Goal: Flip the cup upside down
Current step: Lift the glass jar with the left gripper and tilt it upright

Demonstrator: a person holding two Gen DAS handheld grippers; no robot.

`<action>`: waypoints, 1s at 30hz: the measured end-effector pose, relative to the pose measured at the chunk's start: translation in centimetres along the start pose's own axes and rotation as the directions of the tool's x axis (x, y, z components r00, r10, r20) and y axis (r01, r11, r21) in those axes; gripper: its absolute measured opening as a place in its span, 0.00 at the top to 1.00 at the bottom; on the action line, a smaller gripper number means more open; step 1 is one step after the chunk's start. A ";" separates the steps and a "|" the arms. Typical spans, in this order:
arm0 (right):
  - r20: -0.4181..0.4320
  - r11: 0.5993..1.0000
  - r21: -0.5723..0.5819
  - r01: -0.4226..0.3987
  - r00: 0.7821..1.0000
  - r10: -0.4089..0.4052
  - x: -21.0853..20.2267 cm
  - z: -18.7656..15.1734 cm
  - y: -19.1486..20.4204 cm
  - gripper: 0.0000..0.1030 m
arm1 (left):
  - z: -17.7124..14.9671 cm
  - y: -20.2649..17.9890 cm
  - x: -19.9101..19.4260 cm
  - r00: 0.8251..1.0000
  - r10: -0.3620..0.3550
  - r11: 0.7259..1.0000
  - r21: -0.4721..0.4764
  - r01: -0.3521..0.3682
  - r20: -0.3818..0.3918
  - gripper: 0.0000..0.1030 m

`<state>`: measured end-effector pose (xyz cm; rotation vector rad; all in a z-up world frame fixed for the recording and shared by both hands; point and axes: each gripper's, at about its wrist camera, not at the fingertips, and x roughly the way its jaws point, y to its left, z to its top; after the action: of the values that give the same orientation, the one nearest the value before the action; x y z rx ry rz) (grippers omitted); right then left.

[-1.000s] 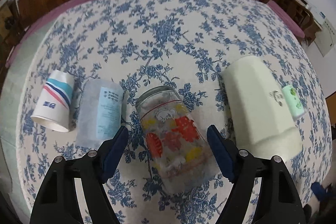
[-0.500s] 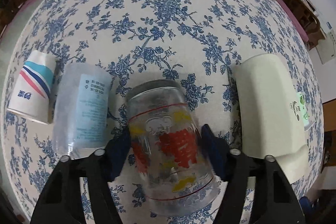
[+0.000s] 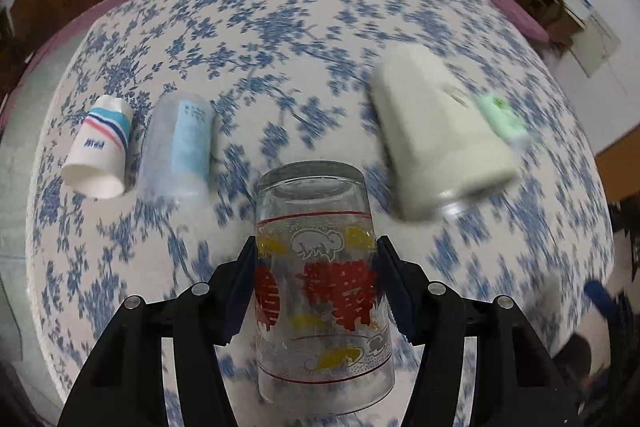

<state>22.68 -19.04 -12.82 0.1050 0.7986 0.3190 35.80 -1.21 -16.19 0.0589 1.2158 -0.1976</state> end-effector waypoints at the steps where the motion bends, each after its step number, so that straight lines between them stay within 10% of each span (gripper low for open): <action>1: 0.003 1.000 0.006 0.001 1.000 -0.001 -0.3 -0.2 -0.1 0.12 | -0.6 -0.3 -0.2 1.000 -0.006 1.000 0.007 0.006 0.001 0.46; 19: -0.004 0.999 0.008 0.048 0.999 -0.048 -2.3 -1.9 -1.1 0.12 | -6.4 -4.1 2.7 0.996 -0.078 0.997 0.001 0.078 -0.041 0.46; 25: -0.003 0.998 0.000 0.055 0.998 -0.055 -2.6 -1.6 -0.6 0.12 | -6.7 -3.4 -1.1 0.995 -0.080 0.997 0.007 0.079 0.060 0.45; 30: -0.001 0.999 -0.025 0.044 0.999 -0.044 -2.5 -1.0 0.9 0.12 | -7.8 -1.4 -5.4 0.979 -0.098 0.995 0.002 0.100 0.181 0.22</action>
<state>20.12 -19.06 -11.55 0.0632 0.7973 0.2871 26.53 -0.76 -13.74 -0.0260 1.0389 -0.2796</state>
